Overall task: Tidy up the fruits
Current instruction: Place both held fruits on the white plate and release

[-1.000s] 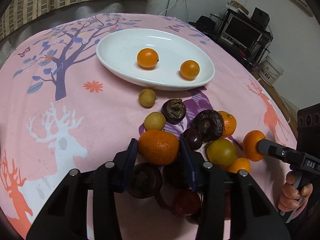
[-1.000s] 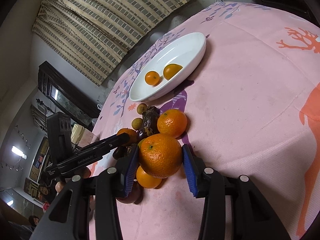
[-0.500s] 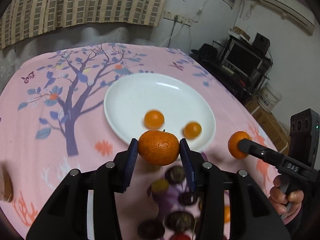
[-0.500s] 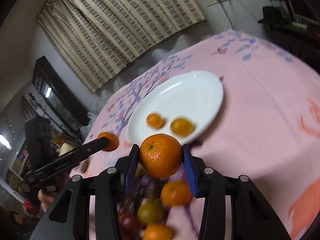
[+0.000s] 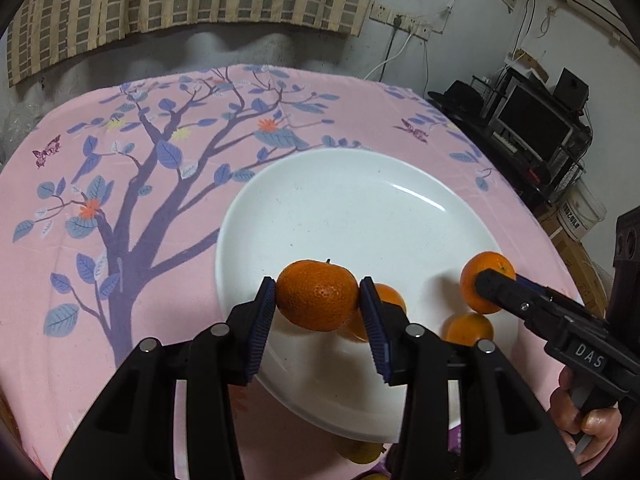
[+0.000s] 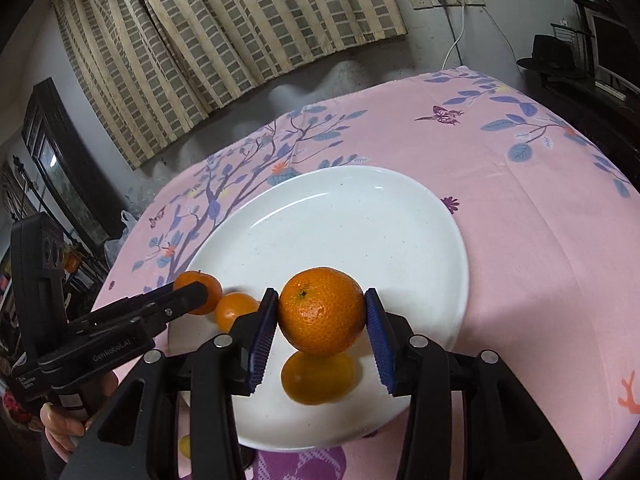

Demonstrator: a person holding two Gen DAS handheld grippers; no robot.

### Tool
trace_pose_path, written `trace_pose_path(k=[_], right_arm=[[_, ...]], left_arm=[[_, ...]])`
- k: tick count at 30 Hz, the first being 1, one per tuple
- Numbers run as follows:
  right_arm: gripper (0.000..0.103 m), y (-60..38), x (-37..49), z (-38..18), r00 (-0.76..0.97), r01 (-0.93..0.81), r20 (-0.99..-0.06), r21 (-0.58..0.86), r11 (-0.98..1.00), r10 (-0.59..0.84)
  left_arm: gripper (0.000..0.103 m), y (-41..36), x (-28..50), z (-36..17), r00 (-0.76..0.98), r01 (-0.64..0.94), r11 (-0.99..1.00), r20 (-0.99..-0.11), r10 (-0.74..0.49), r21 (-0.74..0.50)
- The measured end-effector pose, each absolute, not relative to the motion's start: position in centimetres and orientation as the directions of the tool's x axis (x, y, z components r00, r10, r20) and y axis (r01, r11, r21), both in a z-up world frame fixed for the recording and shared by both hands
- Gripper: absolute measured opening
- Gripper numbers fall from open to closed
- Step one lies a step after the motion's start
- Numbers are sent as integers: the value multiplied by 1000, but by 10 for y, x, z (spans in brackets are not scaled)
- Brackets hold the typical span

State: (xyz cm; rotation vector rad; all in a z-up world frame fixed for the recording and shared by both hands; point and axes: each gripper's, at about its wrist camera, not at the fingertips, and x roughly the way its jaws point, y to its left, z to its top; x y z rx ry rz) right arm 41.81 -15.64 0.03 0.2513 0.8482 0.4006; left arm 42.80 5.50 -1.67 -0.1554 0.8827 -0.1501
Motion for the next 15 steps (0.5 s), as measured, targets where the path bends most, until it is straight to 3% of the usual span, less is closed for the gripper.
trace_pose_path(k=[1, 4, 11, 15], right_arm=[[46, -155, 417, 0, 593, -243, -676, 367, 898, 437], [57, -154, 412, 4, 602, -253, -670, 356, 899, 435], [61, -168, 374, 31, 631, -306, -629, 337, 890, 455], [62, -172, 341, 32, 608, -359, -631, 324, 875, 483]], left_arm=[[45, 54, 428, -17, 633, 55, 982, -754, -175, -182], [77, 55, 420, -9, 655, 27, 988, -744, -135, -155], [92, 71, 357, 27, 716, -7, 994, -695, -74, -113], [93, 91, 309, 18, 707, -56, 988, -705, -60, -140]])
